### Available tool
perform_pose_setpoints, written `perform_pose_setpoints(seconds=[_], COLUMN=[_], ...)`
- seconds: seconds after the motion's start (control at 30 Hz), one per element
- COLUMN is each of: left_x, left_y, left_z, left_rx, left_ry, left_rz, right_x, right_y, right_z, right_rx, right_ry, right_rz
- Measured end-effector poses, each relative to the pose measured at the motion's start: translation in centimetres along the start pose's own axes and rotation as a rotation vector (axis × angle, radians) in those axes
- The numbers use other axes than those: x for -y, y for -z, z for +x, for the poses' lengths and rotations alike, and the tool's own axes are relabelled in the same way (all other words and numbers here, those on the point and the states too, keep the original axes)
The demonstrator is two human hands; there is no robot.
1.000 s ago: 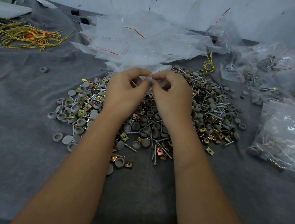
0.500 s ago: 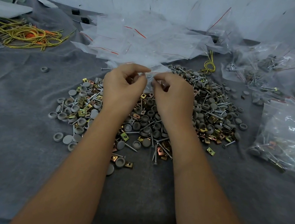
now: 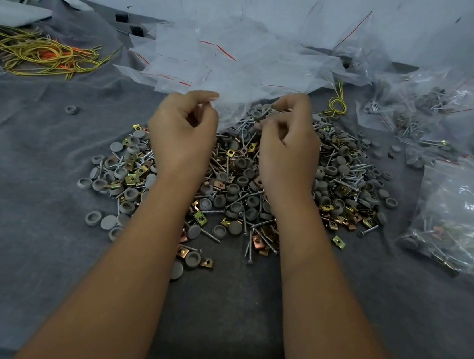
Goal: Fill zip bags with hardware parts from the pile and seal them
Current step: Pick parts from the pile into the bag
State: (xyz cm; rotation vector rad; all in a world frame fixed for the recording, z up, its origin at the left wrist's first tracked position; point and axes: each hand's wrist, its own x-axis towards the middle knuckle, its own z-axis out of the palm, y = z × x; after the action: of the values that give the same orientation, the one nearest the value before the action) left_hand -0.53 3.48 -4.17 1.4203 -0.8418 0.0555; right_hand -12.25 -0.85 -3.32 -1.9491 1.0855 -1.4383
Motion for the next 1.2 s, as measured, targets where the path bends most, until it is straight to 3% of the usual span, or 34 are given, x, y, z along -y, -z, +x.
perform_pose_setpoints(seconds=[0.07,0.17,0.27,0.4,0.67,0.9,1.2], left_x=[0.08,0.34,0.68,0.89,0.95,0.86,0.76], left_y=[0.18,0.07,-0.25,-0.35,-0.4,-0.33,-0.35], left_z=[-0.02,0.01,0.05,-0.15,-0.11,-0.12,-0.33], left_rx=[-0.031,0.067,0.207,0.273,0.3,0.309,0.344], left_ry=[-0.068,-0.065,0.045,0.106,0.123,0.095,0.065], left_rz=[0.072,0.162,0.196,0.201,0.22,0.281,0.338], right_x=[-0.22,-0.55,-0.68,-0.71,-0.78,-0.65,-0.32], right_y=[0.12,0.09,-0.14,-0.29,-0.44,-0.43,-0.35], right_z=[0.11,0.16,0.11,0.17,0.19,0.21,0.29], right_rx=[0.054,0.23,0.408,0.496,0.453,0.284,0.124], right_ry=[-0.04,-0.072,0.017,0.137,0.102,-0.001,-0.001], right_rz=[-0.052,-0.235,-0.442,-0.649,-0.568,-0.331,-0.146])
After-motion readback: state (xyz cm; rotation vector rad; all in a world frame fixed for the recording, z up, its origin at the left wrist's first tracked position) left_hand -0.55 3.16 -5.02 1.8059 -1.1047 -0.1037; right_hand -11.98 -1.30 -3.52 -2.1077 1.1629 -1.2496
